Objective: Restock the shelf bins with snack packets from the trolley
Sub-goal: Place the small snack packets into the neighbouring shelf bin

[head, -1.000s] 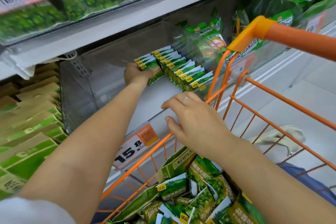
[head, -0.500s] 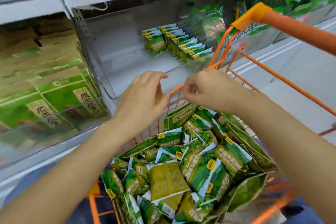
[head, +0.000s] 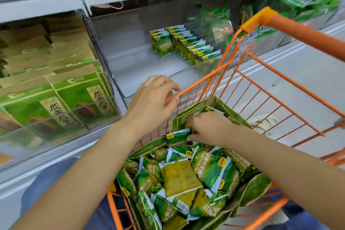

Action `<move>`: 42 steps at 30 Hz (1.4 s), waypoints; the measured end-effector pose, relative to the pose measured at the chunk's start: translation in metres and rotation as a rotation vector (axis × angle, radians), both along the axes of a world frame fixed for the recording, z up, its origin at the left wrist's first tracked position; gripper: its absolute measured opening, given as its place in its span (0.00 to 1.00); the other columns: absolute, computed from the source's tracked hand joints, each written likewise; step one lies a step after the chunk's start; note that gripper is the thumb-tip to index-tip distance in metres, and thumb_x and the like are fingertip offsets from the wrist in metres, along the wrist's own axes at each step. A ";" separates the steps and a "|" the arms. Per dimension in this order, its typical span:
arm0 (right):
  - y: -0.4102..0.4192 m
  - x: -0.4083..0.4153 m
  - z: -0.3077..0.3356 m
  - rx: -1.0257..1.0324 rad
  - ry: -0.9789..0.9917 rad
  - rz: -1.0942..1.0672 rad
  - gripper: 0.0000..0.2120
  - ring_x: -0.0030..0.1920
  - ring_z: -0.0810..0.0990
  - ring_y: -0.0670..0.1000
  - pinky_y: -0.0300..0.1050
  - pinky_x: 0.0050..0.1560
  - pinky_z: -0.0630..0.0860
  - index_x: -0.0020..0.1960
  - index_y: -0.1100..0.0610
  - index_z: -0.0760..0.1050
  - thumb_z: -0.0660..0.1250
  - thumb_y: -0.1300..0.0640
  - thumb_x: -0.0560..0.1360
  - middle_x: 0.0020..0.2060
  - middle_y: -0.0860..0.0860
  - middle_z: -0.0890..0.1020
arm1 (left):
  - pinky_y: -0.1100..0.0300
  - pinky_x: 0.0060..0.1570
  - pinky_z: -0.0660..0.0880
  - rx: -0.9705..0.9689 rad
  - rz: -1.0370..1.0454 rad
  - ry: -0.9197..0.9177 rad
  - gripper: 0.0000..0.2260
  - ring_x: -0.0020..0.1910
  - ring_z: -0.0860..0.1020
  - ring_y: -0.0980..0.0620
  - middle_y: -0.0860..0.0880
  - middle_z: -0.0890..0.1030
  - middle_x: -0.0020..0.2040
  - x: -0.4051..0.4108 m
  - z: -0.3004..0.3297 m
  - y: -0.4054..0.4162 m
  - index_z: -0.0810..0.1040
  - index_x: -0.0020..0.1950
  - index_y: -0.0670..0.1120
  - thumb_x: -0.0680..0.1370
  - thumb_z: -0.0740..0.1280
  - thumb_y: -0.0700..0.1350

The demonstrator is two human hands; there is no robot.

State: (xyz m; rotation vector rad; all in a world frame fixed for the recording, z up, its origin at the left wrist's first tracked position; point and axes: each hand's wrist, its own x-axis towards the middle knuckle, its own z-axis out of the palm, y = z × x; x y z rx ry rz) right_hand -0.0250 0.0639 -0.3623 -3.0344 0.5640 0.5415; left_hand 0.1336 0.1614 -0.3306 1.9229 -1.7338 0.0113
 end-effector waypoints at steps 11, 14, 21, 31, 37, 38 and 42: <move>-0.016 -0.013 0.058 1.026 -0.888 -0.403 0.03 0.37 0.83 0.49 0.48 0.44 0.79 0.46 0.60 0.73 0.64 0.64 0.78 0.33 0.62 0.78 | 0.65 0.51 0.76 -0.266 -0.015 1.003 0.10 0.50 0.81 0.56 0.51 0.83 0.50 -0.003 0.027 0.006 0.77 0.55 0.51 0.76 0.63 0.51; -0.015 -0.011 0.067 0.975 -1.042 -0.424 0.02 0.30 0.81 0.47 0.39 0.35 0.78 0.46 0.61 0.74 0.66 0.66 0.77 0.30 0.66 0.76 | 0.63 0.47 0.77 -0.166 -0.059 1.071 0.14 0.46 0.81 0.55 0.53 0.84 0.46 -0.009 0.027 0.007 0.75 0.58 0.53 0.73 0.68 0.50; -0.040 0.013 0.082 0.419 -1.223 -0.329 0.05 0.46 0.80 0.45 0.41 0.46 0.76 0.51 0.53 0.79 0.65 0.57 0.78 0.42 0.44 0.82 | 0.66 0.44 0.78 -0.208 0.099 1.042 0.08 0.42 0.83 0.58 0.54 0.85 0.42 -0.018 0.041 -0.018 0.81 0.49 0.48 0.73 0.72 0.37; -0.070 0.019 0.015 -0.076 -1.045 -0.201 0.16 0.51 0.78 0.60 0.47 0.55 0.66 0.43 0.63 0.79 0.55 0.57 0.78 0.53 0.59 0.80 | 0.57 0.46 0.75 -0.108 0.560 0.959 0.06 0.43 0.78 0.49 0.44 0.81 0.43 0.079 -0.001 -0.146 0.79 0.41 0.46 0.71 0.76 0.43; -0.066 0.023 0.016 -0.121 -1.078 -0.205 0.16 0.51 0.76 0.58 0.46 0.54 0.66 0.43 0.62 0.79 0.55 0.57 0.77 0.53 0.59 0.80 | 0.49 0.52 0.79 0.084 0.685 0.607 0.15 0.49 0.82 0.44 0.41 0.84 0.49 0.119 -0.020 -0.207 0.81 0.46 0.41 0.68 0.77 0.49; -0.066 0.023 0.016 -0.127 -1.089 -0.204 0.16 0.51 0.75 0.58 0.46 0.55 0.66 0.43 0.62 0.79 0.55 0.57 0.77 0.53 0.59 0.80 | 0.48 0.52 0.79 0.080 0.693 0.540 0.15 0.49 0.82 0.44 0.41 0.84 0.48 0.119 -0.019 -0.211 0.82 0.47 0.41 0.69 0.77 0.50; -0.066 0.028 0.015 -0.153 -1.096 -0.195 0.15 0.52 0.71 0.55 0.45 0.54 0.65 0.42 0.62 0.80 0.56 0.58 0.76 0.51 0.59 0.81 | 0.53 0.50 0.77 0.076 0.665 0.346 0.17 0.52 0.81 0.45 0.43 0.83 0.52 0.120 -0.032 -0.220 0.82 0.54 0.43 0.71 0.75 0.52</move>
